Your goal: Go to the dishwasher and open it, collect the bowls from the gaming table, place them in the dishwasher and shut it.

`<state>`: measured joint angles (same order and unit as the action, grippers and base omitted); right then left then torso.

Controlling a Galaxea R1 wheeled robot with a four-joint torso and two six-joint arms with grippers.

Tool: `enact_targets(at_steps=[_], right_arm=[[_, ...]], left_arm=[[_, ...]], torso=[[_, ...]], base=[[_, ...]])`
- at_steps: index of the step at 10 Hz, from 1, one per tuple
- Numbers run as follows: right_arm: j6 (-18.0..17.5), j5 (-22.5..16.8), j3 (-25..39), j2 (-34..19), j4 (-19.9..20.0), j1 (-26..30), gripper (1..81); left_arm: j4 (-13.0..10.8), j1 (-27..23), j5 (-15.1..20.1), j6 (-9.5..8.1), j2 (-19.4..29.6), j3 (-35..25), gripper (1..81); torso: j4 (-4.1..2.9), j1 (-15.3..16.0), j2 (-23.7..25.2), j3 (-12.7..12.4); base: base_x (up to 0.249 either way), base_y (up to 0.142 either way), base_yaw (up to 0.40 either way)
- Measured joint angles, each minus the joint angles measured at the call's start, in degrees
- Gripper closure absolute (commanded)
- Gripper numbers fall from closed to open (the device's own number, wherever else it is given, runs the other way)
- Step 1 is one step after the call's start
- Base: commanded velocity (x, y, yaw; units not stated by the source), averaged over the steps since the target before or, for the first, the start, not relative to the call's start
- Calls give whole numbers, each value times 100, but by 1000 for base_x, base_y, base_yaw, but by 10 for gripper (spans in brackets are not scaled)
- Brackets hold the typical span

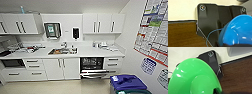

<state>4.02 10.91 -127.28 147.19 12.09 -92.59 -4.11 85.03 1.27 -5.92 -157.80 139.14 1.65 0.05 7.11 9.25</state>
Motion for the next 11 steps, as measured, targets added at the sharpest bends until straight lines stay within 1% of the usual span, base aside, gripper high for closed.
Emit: enact_targets(at_steps=[11], right_arm=[[0, -2, 5, -11, 0, 20, 811]], left_arm=[[0, -41, -20, -2, 7, -6, 811]], torso=[[0, 0, 0, 0]], base=[[128, 0, 0]])
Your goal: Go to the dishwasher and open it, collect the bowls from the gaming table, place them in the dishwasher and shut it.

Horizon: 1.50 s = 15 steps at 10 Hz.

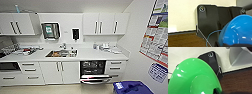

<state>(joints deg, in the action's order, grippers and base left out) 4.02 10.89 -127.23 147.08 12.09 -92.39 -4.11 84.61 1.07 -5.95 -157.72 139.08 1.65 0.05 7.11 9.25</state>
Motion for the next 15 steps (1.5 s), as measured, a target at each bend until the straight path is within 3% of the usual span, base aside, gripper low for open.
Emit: enact_targets(at_steps=[15], right_arm=[[0, 5, 0, -2, -2, -28, 811]], left_arm=[[0, 0, 2, 0, -5, -2, 811]], torso=[[0, -5, 0, 0]], base=[[114, 0, 0]])
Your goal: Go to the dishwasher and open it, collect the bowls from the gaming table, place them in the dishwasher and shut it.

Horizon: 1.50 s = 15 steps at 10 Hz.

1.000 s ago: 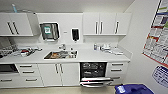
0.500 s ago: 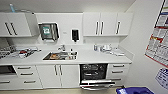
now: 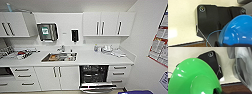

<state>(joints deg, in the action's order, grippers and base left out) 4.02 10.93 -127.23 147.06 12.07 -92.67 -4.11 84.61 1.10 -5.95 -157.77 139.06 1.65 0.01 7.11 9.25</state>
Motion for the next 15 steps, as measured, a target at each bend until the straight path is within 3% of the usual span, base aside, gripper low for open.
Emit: enact_targets(at_steps=[4, 15], right_arm=[[0, -2, 0, -2, 0, 9, 811], [0, 17, -5, -22, -4, 17, 811]], left_arm=[[0, 0, 2, 0, 0, 0, 811], [0, -17, -13, 0, -4, 6, 811]], torso=[[0, 0, 0, 0], [0, -8, 5, 0]], base=[[105, 0, 0], [100, 70, 0]])
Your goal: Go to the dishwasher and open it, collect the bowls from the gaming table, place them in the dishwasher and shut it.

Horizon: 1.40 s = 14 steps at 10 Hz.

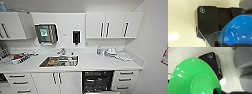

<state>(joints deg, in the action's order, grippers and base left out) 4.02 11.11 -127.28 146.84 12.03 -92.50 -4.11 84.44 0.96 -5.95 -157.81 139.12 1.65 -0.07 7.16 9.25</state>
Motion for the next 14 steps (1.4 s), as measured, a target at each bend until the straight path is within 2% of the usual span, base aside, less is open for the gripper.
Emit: enact_targets(at_steps=[14], right_arm=[[0, -20, 0, 7, 0, -35, 811]], left_arm=[[0, 20, 20, 5, 1, 2, 811]], torso=[[0, 5, -2, 0]], base=[[133, 4, 0]])
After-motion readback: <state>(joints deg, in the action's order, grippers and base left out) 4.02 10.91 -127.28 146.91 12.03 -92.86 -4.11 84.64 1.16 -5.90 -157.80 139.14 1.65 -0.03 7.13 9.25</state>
